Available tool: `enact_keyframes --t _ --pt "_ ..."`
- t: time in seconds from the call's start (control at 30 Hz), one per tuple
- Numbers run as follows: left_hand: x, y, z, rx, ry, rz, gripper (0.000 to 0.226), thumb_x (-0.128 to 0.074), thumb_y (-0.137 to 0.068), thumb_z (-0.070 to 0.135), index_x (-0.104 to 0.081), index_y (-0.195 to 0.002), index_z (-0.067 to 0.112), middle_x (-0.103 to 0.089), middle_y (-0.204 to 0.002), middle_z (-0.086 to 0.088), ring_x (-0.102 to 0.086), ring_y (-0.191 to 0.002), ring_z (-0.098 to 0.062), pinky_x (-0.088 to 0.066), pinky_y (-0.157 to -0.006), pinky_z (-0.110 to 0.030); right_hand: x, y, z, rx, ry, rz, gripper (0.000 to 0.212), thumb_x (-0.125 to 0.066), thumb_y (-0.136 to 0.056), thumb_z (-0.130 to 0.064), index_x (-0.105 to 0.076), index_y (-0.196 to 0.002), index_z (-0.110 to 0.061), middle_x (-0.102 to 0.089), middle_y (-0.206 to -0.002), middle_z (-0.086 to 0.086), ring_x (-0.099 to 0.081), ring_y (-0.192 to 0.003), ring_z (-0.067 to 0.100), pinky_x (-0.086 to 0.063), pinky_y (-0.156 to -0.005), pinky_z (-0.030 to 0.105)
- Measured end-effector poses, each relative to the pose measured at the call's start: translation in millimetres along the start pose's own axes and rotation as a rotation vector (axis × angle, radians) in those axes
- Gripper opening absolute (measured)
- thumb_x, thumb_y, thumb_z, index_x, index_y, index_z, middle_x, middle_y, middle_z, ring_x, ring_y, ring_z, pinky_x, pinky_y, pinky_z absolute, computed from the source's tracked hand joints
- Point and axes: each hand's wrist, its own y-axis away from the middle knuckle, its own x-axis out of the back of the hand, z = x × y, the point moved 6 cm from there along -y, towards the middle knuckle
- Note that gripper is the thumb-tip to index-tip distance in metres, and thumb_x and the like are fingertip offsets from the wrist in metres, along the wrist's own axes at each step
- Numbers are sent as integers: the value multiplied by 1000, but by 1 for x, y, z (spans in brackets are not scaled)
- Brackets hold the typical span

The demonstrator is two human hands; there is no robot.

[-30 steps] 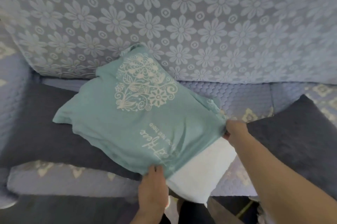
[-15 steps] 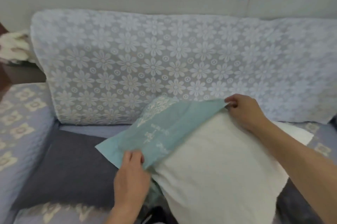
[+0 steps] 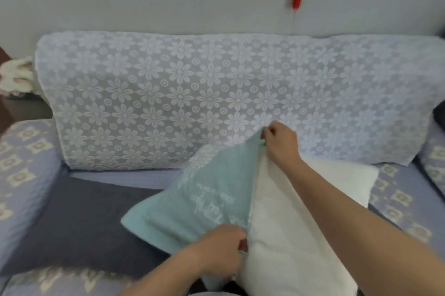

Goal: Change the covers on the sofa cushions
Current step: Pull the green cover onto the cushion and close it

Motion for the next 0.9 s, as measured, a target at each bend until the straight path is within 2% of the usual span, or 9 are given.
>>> enact_keyframes --t 0.13,0.17,0.27,0.33,0.43,0.5,0.67,0.8,0.9 --pt "3 -15 75 -219 266 -65 15 -58 -84 14 -70 -91 19 -68 -80 10 -64 -84 -6 -52 -83 -23 46 6 -74 390 -69 -111 19 -59 -95 -12 -58 -76 -15 -66 -77 0 -62 -76 20 -45 -73 36" --pt "21 -20 83 -240 345 54 17 -56 -80 16 -70 -88 23 -71 -80 6 -65 -82 -6 -56 -86 -30 59 13 -82 462 -107 -154 18 -60 -94 -10 -59 -77 -15 -66 -75 -2 -61 -73 13 -46 -70 30" --pt "109 -12 57 -182 413 793 22 -57 -75 19 -63 -92 30 -68 -90 9 -64 -84 -7 -54 -85 -40 79 48 -87 618 -157 -253 23 -61 -92 -4 -57 -77 -21 -56 -68 -13 -51 -64 -1 -37 -65 17" --pt "147 3 60 -301 174 965 46 -68 -81 9 -60 -116 36 -58 -116 14 -57 -109 -5 -46 -99 -29 80 69 -67 591 -215 -299 21 -62 -90 -2 -61 -79 -20 -56 -66 -17 -51 -64 -3 -36 -65 17" --pt "148 -15 77 -433 -6 510 64 -63 -82 -3 -55 -133 34 -54 -133 22 -47 -128 3 -34 -108 -13 73 83 -32 466 -343 -351 18 -63 -90 -2 -64 -80 -17 -61 -69 -19 -53 -64 -1 -39 -65 18" --pt "135 -28 92 -424 -54 291 51 -61 -84 3 -57 -126 32 -61 -121 19 -57 -114 1 -46 -100 -24 72 89 -14 426 -385 -376 15 -63 -89 -5 -65 -81 -17 -62 -72 -16 -53 -67 -1 -40 -67 19" --pt "124 -55 110 -377 -395 109 15 -55 -73 21 -53 -87 25 -60 -88 3 -56 -85 -18 -47 -77 -42 63 105 1 392 -407 -490 16 -60 -89 -5 -66 -83 -19 -62 -76 -6 -49 -68 1 -38 -66 21" --pt "117 -68 73 -98 -459 -124 22 -49 -90 46 -59 -90 27 -64 -94 6 -57 -90 -16 -44 -76 -34 54 103 17 263 -466 -498 14 -60 -94 -3 -68 -87 -13 -61 -69 -24 -52 -67 -4 -38 -65 13" --pt "133 -63 50 -92 -711 -44 35 -41 -102 51 -50 -81 24 -52 -76 10 -51 -75 -16 -41 -71 -37 36 107 31 208 -444 -479 18 -57 -96 -8 -66 -88 -22 -56 -65 -18 -44 -62 0 -35 -61 18"
